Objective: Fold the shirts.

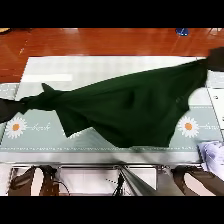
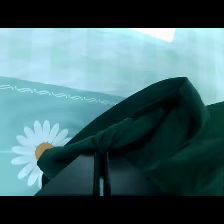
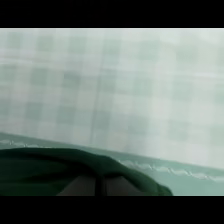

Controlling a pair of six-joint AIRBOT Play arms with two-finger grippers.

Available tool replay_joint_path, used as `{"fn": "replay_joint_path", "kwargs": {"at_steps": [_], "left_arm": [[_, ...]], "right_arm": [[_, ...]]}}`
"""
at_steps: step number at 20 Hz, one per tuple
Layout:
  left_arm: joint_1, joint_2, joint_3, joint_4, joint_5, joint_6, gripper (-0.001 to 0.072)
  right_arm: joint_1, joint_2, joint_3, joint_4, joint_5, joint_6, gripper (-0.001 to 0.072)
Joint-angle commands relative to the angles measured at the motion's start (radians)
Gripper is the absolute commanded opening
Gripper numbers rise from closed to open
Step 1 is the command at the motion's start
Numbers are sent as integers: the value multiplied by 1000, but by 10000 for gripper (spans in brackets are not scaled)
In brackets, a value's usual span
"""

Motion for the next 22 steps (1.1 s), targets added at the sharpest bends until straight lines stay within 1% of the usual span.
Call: {"fn": "replay_joint_path", "kwargs": {"at_steps": [1,2,4,6,8,10,12,13,14,15,16,17,18,19,20,21,22], "left_arm": [[-26,-87,-181,-122,227,79,22],[-54,-132,-201,-124,272,88,22],[-129,-243,-226,-124,373,135,22],[-197,-374,-227,-124,484,177,23],[-240,-492,-225,-132,600,179,23],[-267,-590,-225,-148,646,179,24],[-280,-665,-225,-153,641,179,24],[-280,-682,-224,-154,634,180,32],[-274,-685,-224,-153,631,186,145],[-259,-681,-215,-153,617,211,342],[-228,-678,-189,-148,567,235,514],[-187,-678,-152,-129,499,240,608],[-133,-678,-104,-84,403,240,607],[-81,-678,-61,-33,311,239,606],[-27,-678,-27,22,212,239,604],[19,-678,-14,62,130,239,604],[60,-678,-21,98,59,239,604]], "right_arm": [[0,-207,1,135,-147,-42,28],[0,-254,1,182,-171,-53,28],[0,-328,1,227,-223,-56,27],[0,-381,1,228,-269,-56,28],[0,-425,1,227,-281,-55,28],[0,-467,1,204,-243,-55,29],[0,-497,1,164,-206,-48,40],[0,-504,1,166,-182,-49,169],[-2,-504,2,165,-158,-63,318],[-5,-496,2,165,-134,-86,373],[-14,-480,2,164,-103,-116,382],[-28,-457,2,162,-56,-146,382],[-45,-430,2,145,7,-166,396],[-65,-399,2,103,91,-175,453],[-84,-373,1,37,172,-190,455],[-105,-351,-1,-50,243,-184,455],[-136,-329,-11,-77,249,-159,455]]}}
